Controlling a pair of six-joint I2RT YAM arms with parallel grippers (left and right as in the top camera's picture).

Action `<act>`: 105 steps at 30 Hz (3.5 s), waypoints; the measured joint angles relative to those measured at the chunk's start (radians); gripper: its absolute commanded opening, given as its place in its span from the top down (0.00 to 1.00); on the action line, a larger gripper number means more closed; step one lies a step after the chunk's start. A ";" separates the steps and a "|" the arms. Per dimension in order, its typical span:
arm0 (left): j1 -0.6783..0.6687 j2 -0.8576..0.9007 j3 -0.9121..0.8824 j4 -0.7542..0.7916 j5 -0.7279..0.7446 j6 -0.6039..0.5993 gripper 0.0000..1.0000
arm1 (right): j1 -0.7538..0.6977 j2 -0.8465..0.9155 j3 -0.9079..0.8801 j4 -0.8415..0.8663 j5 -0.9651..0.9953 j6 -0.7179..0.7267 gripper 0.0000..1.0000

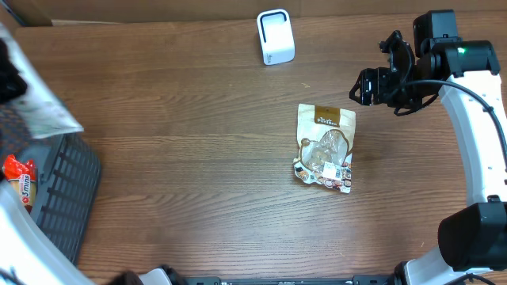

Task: Scan the item barcode
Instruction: 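Reach into the basket and grasp the white-and-gold tube with left gripper, then place the white tube on the table left of the bag, then move the left gripper back toward the basket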

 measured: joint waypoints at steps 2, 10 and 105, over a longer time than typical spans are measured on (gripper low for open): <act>-0.076 -0.037 0.009 -0.045 0.024 0.000 0.96 | 0.000 0.000 0.000 -0.001 0.000 0.001 0.17; -0.373 -0.009 -0.067 -0.211 0.037 -0.036 0.96 | 0.000 0.000 0.000 -0.005 0.000 0.000 0.14; 0.390 0.074 -0.243 -0.276 -0.167 -0.193 0.48 | 0.000 0.002 -0.007 -0.051 0.000 0.000 0.13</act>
